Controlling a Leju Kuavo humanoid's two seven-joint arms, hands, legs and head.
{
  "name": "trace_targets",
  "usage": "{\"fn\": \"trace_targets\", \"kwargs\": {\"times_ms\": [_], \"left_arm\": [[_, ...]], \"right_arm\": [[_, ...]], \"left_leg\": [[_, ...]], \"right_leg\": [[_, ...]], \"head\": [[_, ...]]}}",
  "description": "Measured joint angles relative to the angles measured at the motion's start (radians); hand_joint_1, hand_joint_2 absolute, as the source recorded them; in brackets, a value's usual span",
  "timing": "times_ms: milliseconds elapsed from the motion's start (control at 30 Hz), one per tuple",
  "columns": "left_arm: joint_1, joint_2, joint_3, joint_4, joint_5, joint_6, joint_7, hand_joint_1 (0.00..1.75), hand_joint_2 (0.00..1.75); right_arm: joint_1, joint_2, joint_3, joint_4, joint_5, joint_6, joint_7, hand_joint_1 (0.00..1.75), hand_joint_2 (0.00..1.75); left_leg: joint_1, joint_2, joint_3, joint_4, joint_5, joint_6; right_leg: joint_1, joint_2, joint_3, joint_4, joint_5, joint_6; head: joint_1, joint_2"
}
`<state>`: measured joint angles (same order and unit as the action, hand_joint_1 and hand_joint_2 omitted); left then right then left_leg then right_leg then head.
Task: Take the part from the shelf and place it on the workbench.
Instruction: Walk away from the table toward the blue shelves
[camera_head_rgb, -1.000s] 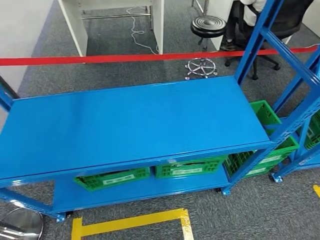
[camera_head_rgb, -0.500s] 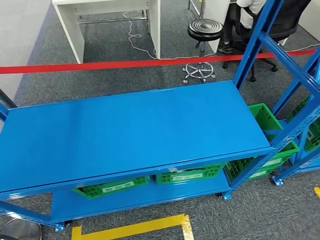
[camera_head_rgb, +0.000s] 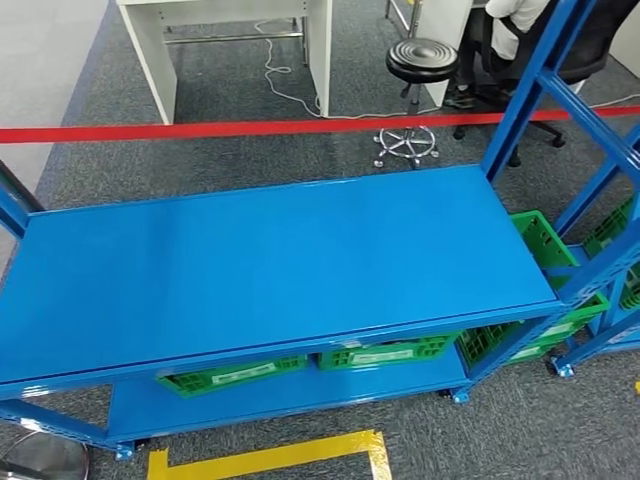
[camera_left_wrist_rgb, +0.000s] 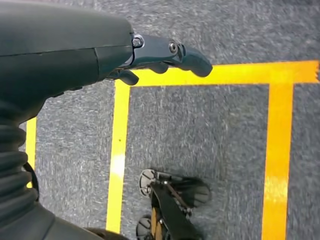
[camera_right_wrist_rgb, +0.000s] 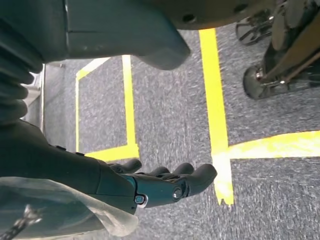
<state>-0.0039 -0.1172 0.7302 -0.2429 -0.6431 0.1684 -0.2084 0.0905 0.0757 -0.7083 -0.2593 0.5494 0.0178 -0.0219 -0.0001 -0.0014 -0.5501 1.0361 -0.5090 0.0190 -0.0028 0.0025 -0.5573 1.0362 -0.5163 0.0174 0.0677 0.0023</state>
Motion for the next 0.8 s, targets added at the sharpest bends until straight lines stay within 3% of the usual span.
{"fn": "trace_targets", "kwargs": {"times_ms": [33,67,100,167,233,267,300,333,400,467,533,633,667,733,767,800], "left_arm": [[0.0,0.003,-0.02,-0.006,0.018,-0.005,0.006,0.0,0.0],[0.001,0.007,-0.04,-0.012,0.037,-0.009,0.012,0.0,0.44],[0.003,0.011,-0.06,-0.017,0.056,-0.014,0.018,0.0,0.87],[0.013,0.019,-0.101,-0.022,0.095,-0.024,0.03,0.0,1.75],[0.031,0.024,-0.141,-0.023,0.131,-0.033,0.042,0.0,1.75],[0.042,0.027,-0.159,-0.022,0.149,-0.038,0.049,0.0,1.75],[0.055,0.029,-0.177,-0.022,0.166,-0.043,0.054,0.0,1.75],[0.068,0.032,-0.195,-0.022,0.184,-0.047,0.06,0.0,1.75],[0.094,0.037,-0.23,-0.021,0.217,-0.056,0.071,0.0,1.75],[0.114,0.042,-0.266,-0.019,0.25,-0.065,0.081,0.0,1.75],[0.129,0.047,-0.304,-0.018,0.284,-0.073,0.091,0.0,1.75],[0.139,0.055,-0.366,-0.023,0.34,-0.087,0.108,0.0,1.75],[0.137,0.057,-0.386,-0.029,0.358,-0.092,0.113,0.0,1.75],[0.127,0.064,-0.422,-0.05,0.391,-0.1,0.123,0.0,1.75],[0.119,0.067,-0.439,-0.064,0.407,-0.104,0.127,0.0,1.75],[0.11,0.069,-0.455,-0.08,0.421,-0.108,0.132,0.0,1.75]], "right_arm": [[0.005,-0.002,0.019,0.001,-0.016,0.0,0.0,0.0,0.44],[0.009,-0.004,0.039,0.002,-0.032,-0.001,0.001,0.0,0.0],[0.013,-0.007,0.058,0.002,-0.048,-0.001,0.001,0.0,0.0],[0.013,-0.012,0.097,0.0,-0.08,-0.002,0.002,0.0,0.0],[0.007,-0.017,0.135,-0.008,-0.111,-0.003,0.003,0.0,0.0],[0.002,-0.019,0.154,-0.015,-0.126,-0.004,0.003,0.0,0.0],[-0.002,-0.02,0.172,-0.024,-0.141,-0.004,0.004,0.0,0.0],[-0.008,-0.021,0.19,-0.035,-0.156,-0.004,0.005,0.0,0.0],[-0.019,-0.023,0.225,-0.06,-0.184,-0.004,0.006,0.0,0.0],[-0.031,-0.028,0.261,-0.083,-0.213,-0.005,0.008,0.0,0.87],[-0.037,-0.033,0.297,-0.101,-0.242,-0.006,0.009,0.0,1.75],[-0.031,-0.04,0.355,-0.113,-0.29,-0.007,0.011,0.0,1.75],[-0.023,-0.041,0.374,-0.113,-0.305,-0.008,0.011,0.0,1.75],[-0.001,-0.043,0.408,-0.109,-0.333,-0.008,0.013,0.0,1.75],[0.014,-0.044,0.424,-0.103,-0.347,-0.008,0.014,0.0,1.75],[0.029,-0.045,0.439,-0.095,-0.359,-0.008,0.014,0.0,1.75]], "left_leg": [[0.0,0.0,0.0,-0.001,0.001,-0.005],[0.001,0.001,0.001,0.0,0.0,-0.009],[0.001,0.0,0.0,0.007,-0.007,-0.014],[0.002,0.0,-0.024,0.072,-0.051,-0.024],[0.007,0.0,-0.079,0.196,-0.113,-0.034],[0.009,0.0,-0.102,0.247,-0.131,-0.038],[0.011,0.0,-0.113,0.27,-0.13,-0.041],[0.013,0.0,-0.106,0.254,-0.109,-0.043],[0.018,0.0,-0.05,0.128,-0.036,-0.044],[0.018,-0.001,0.0,0.018,0.001,-0.039],[0.013,-0.002,0.01,-0.006,-0.001,-0.025],[0.015,0.001,0.012,-0.015,0.006,-0.001],[0.016,0.002,0.012,-0.019,0.009,0.006],[0.015,0.003,0.012,-0.02,0.009,0.013],[0.014,0.004,0.012,-0.02,0.008,0.015],[0.013,0.004,0.013,-0.02,0.007,0.016]], "right_leg": [[0.001,0.001,0.002,-0.004,0.001,-0.003],[-0.001,0.001,0.003,-0.007,0.004,-0.007],[-0.003,-0.001,0.006,-0.011,0.006,-0.012],[-0.009,-0.005,0.011,-0.019,0.009,-0.023],[-0.008,-0.007,0.012,-0.02,0.008,-0.028],[-0.008,-0.007,0.012,-0.02,0.008,-0.029],[-0.009,-0.007,0.013,-0.02,0.007,-0.029],[-0.009,-0.006,0.015,-0.02,0.006,-0.027],[-0.01,-0.005,0.021,-0.019,0.003,-0.021],[-0.007,-0.005,0.018,-0.017,-0.002,-0.009],[-0.005,-0.006,0.014,-0.02,-0.003,0.004],[-0.008,-0.005,0.009,-0.003,-0.02,0.02],[-0.009,-0.005,-0.007,0.034,-0.044,0.023],[-0.009,-0.004,-0.069,0.162,-0.111,0.027],[-0.009,-0.004,-0.102,0.225,-0.134,0.028],[-0.009,-0.004,-0.123,0.261,-0.139,0.028]], "head": [[0.0,0.0],[0.0,0.0],[-0.001,0.0],[-0.003,0.0],[-0.005,0.0],[-0.004,0.0],[-0.005,0.0],[-0.005,0.0],[-0.005,0.0],[-0.006,0.0],[-0.005,0.0],[-0.002,0.0],[-0.001,0.0],[0.002,0.0],[0.003,0.0],[0.003,0.0]]}}
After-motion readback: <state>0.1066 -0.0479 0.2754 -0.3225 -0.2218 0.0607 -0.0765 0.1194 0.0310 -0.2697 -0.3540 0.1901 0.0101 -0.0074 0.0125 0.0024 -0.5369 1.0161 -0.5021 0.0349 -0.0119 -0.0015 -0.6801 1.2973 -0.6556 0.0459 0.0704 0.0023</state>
